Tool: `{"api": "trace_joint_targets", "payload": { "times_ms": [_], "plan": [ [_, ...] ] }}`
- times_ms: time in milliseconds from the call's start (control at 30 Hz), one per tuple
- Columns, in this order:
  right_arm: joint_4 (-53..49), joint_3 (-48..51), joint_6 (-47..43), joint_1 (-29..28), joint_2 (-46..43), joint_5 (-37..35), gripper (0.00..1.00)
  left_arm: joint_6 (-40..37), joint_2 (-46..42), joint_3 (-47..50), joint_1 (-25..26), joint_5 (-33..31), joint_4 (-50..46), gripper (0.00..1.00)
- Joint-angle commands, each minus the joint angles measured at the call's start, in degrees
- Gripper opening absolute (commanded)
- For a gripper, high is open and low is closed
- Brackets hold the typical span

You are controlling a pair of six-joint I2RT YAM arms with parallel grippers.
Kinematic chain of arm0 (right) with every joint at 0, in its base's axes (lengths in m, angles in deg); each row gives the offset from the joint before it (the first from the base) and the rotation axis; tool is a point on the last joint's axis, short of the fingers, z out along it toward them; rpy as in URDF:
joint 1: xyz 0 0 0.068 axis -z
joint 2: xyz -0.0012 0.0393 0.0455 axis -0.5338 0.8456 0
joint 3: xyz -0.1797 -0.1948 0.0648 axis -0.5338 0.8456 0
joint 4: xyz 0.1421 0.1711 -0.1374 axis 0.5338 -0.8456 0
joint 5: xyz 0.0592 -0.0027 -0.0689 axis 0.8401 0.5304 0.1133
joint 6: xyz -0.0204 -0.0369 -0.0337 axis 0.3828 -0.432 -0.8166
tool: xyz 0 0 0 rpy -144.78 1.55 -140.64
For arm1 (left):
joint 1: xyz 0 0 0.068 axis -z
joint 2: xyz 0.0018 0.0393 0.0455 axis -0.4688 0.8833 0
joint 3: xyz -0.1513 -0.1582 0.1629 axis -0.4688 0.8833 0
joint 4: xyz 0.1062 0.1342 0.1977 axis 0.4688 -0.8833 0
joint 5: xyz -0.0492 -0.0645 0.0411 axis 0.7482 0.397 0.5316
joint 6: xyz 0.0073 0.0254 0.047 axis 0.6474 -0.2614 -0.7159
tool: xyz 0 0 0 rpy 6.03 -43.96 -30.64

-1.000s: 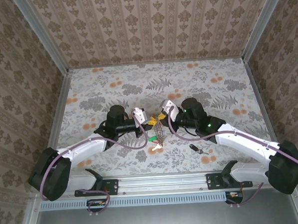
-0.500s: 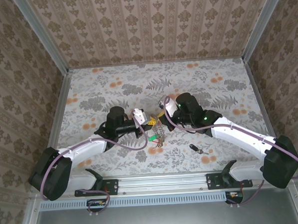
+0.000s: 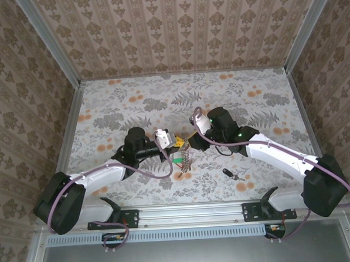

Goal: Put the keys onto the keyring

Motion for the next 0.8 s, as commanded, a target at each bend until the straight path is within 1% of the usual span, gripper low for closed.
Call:
{"api": "trace_joint_targets", "payload": {
  "times_ms": [0,200,267,333,433,533,633,700,767],
  "plan": [
    [-0.5,1.4,0.1,0.7,-2.2,-1.2,0.26,1.2,0.2,0.3,0.6,2.9,5.5,0.00],
    [0.3,4.8,-7.7,0.9,-8.3,-5.0,0.31,2.0,1.0,0.5,0.5,2.7,6.8,0.00],
    [1.5,6.3,-12.1,0.9,-11.3,-5.1,0.33,2.1,1.3,0.3,0.6,2.9,7.0,0.00],
    [3.3,8.0,-16.5,0.9,-14.0,-6.8,0.33,2.4,1.6,0.0,0.6,3.2,7.1,0.00],
    [4.6,10.3,-23.5,0.9,-16.4,-8.0,0.34,2.6,1.8,-0.5,0.6,3.5,7.0,0.00],
    [5.7,10.9,-25.2,0.9,-17.2,-4.5,0.35,3.0,2.4,-0.9,0.6,4.0,7.1,0.00],
    [11.0,12.5,-25.9,0.9,-16.8,1.3,0.36,3.4,2.8,-1.4,0.6,4.8,7.0,0.00],
    [13.9,12.9,-26.5,0.8,-16.0,3.1,0.36,3.5,3.0,-1.7,0.6,5.1,7.0,0.00],
    [14.4,11.8,-28.0,0.9,-14.6,4.8,0.34,3.5,3.4,-2.2,0.6,5.6,6.9,0.00]
  ]
}}
